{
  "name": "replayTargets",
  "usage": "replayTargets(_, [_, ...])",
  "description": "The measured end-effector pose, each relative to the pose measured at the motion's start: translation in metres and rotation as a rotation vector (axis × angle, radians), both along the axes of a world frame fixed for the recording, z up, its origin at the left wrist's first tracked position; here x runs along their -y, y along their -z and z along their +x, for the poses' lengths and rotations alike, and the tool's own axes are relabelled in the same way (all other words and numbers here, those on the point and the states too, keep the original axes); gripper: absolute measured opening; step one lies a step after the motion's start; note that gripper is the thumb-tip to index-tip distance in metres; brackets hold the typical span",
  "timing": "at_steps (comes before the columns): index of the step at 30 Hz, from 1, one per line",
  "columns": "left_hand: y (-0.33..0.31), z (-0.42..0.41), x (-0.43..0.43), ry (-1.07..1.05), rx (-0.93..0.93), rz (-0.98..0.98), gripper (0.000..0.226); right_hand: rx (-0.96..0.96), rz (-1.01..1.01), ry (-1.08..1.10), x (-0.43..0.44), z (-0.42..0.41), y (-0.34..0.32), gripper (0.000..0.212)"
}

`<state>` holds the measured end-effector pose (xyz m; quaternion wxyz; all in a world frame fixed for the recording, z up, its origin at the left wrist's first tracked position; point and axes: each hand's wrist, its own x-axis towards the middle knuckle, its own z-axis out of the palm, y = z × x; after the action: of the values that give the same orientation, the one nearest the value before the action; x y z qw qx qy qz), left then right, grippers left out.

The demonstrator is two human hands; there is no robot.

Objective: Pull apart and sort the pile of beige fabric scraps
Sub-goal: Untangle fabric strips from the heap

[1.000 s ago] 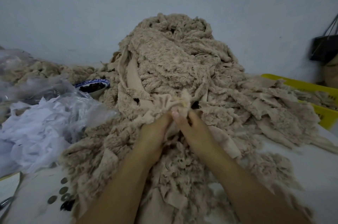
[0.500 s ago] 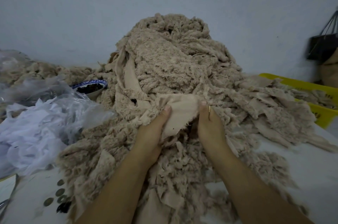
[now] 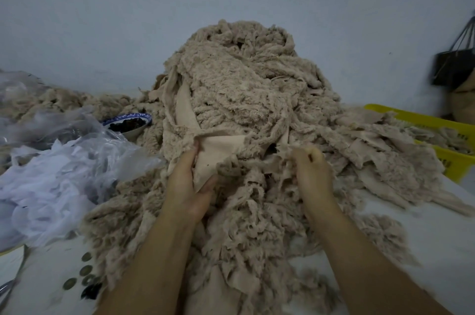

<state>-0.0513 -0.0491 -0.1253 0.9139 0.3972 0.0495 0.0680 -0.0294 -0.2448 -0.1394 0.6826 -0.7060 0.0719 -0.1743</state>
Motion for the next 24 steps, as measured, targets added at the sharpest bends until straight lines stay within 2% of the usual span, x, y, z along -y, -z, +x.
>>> replayTargets(2, [0.0, -0.001, 0.004, 0.063, 0.065, 0.053, 0.017, 0.072, -0.087, -0.097, -0.005, -0.003, -0.002, 0.01])
replayTargets(3, [0.001, -0.001, 0.006, 0.093, 0.072, 0.061, 0.017, 0.109, -0.104, -0.148, -0.008, -0.006, -0.002, 0.017])
replayTargets(6, [0.001, -0.004, 0.013, 0.201, 0.069, 0.094, 0.023, 0.117, -0.069, -0.329, -0.018, -0.013, 0.001, 0.056])
replayTargets(9, [0.004, -0.004, 0.015, 0.255, 0.049, 0.157, 0.031, 0.061, -0.113, -0.482, -0.022, -0.018, 0.004, 0.072])
replayTargets(12, [0.004, -0.005, 0.017, 0.264, 0.043, 0.243, 0.03, 0.109, -0.213, -0.524, -0.029, -0.023, 0.0, 0.059])
replayTargets(15, [0.005, -0.003, 0.016, 0.21, 0.005, 0.241, 0.023, 0.19, -0.177, -0.454, -0.027, -0.021, -0.004, 0.052])
replayTargets(20, [0.001, -0.004, 0.024, 0.172, -0.017, 0.285, 0.059, 0.15, -0.099, -0.353, -0.019, -0.018, -0.004, 0.05])
replayTargets(24, [0.0, -0.005, 0.023, 0.191, 0.011, 0.368, 0.076, 0.173, -0.089, -0.582, -0.023, -0.021, -0.005, 0.035])
